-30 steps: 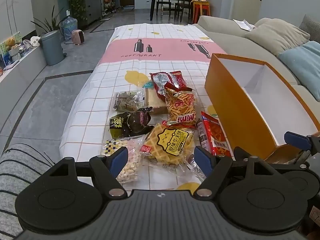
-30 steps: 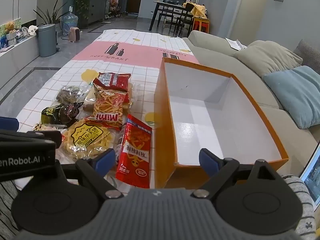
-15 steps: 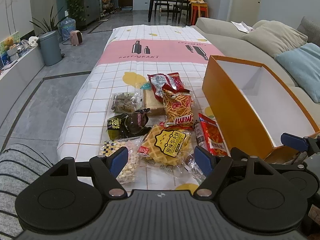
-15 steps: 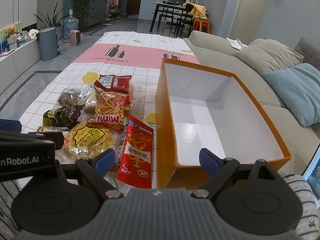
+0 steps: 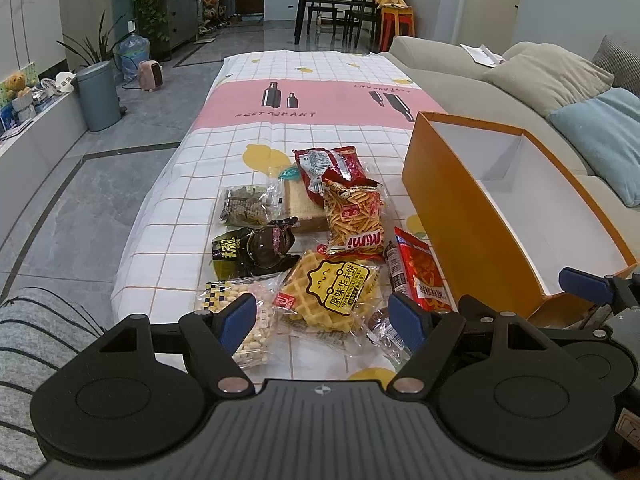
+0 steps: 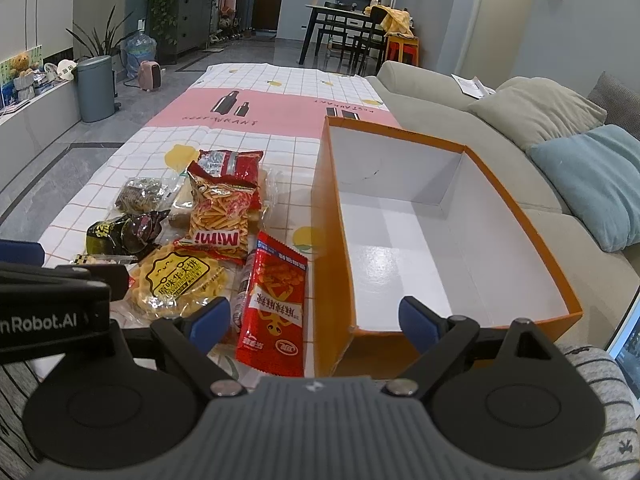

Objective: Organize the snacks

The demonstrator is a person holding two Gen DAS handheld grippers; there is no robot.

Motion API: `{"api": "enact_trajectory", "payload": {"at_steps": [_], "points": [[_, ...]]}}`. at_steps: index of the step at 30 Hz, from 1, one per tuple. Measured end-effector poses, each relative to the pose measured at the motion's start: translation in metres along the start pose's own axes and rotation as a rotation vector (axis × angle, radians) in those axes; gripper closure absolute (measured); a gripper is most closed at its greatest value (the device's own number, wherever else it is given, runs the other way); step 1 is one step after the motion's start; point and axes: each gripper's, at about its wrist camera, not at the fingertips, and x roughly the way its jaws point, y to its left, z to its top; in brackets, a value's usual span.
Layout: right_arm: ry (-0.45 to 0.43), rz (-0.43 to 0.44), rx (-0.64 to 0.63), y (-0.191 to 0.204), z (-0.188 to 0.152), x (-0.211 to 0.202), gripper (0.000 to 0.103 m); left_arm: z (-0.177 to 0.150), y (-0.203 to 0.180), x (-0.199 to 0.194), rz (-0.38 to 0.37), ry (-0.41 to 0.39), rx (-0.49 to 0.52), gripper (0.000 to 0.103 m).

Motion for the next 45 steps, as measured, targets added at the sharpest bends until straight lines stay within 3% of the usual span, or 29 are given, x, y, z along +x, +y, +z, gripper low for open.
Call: {"api": "enact_trajectory", "payload": {"at_steps": [45], "points": [[0.001, -0.010, -0.016, 0.0041, -0.0018, 0.0033, 0.013, -0.0017, 0.0032, 0.0032, 0.002, 0.024, 0.003, 0.015]]}}
